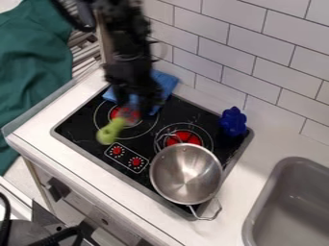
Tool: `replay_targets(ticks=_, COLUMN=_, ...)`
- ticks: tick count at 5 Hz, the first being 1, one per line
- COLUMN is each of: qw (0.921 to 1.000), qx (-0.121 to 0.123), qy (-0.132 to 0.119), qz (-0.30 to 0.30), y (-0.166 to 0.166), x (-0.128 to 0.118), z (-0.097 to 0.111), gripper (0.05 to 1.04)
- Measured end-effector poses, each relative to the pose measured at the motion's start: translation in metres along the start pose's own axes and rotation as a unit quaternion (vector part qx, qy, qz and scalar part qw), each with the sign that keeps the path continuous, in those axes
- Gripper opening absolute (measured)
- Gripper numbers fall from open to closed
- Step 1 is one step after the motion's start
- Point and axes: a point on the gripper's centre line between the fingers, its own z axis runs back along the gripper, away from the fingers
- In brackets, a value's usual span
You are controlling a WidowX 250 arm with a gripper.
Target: Move the green spatula beside the blue cloth on the top of the right burner
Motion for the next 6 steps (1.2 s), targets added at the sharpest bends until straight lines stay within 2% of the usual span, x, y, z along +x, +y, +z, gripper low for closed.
replay_targets(ticks=1, qw=0.9994, qx=0.009, qy=-0.026, qz=-0.023, y=-0.037, x=0.034, z=0.016, gripper=0.584)
replay_targets(ticks=2, qw=0.9990, qx=0.010, qy=-0.018, qz=-0.040, y=-0.065, x=0.060, z=0.005, gripper=0.584)
replay_targets(ticks=3, qw=0.9990, qx=0.009, qy=-0.009, qz=-0.043, y=-0.078, x=0.079, z=-0.009, gripper=0.584)
replay_targets(ticks=4, qw=0.9989, qx=0.010, qy=-0.006, qz=-0.046, y=-0.078, x=0.093, z=-0.023, gripper=0.584)
replay_targets(ticks=5, qw=0.9987, qx=0.015, qy=0.009, qz=-0.048, y=-0.070, x=0.100, z=-0.032, gripper=0.584)
replay_targets(ticks=6, qw=0.9986, qx=0.012, qy=0.017, qz=-0.049, y=-0.067, x=0.104, z=-0.039, gripper=0.657)
